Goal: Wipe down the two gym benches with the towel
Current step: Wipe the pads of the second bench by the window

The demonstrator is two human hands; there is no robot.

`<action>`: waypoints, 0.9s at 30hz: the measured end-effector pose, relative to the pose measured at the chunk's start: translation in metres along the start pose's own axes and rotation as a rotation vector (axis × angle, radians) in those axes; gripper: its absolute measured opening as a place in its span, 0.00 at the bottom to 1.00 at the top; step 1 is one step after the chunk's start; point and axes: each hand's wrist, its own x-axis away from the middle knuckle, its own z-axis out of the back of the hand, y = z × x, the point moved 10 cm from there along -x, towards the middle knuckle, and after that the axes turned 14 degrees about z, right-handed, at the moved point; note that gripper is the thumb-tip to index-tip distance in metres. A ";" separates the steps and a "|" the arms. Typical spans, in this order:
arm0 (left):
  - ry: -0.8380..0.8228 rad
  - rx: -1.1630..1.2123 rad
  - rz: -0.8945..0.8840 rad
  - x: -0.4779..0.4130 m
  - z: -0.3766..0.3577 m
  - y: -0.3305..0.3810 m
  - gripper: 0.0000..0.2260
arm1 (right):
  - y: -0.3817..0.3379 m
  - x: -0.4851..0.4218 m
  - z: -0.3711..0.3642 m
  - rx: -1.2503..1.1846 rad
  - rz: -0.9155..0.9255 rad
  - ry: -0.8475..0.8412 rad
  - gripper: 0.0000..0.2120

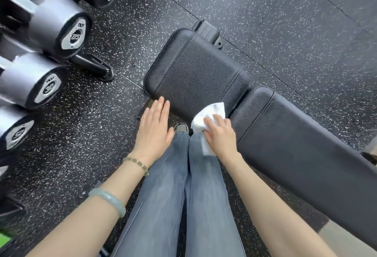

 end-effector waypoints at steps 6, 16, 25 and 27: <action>0.032 0.031 -0.022 0.069 0.084 0.013 0.31 | -0.051 0.022 0.104 0.016 -0.082 -0.151 0.12; 0.381 0.067 -0.025 0.152 0.283 0.010 0.29 | -0.165 0.021 0.338 -0.056 0.066 0.192 0.14; 0.705 0.196 0.253 0.219 0.400 -0.034 0.28 | -0.249 0.015 0.458 -0.065 0.339 0.397 0.13; 0.763 0.233 0.361 0.242 0.408 -0.050 0.28 | -0.269 0.015 0.467 -0.087 0.411 0.425 0.13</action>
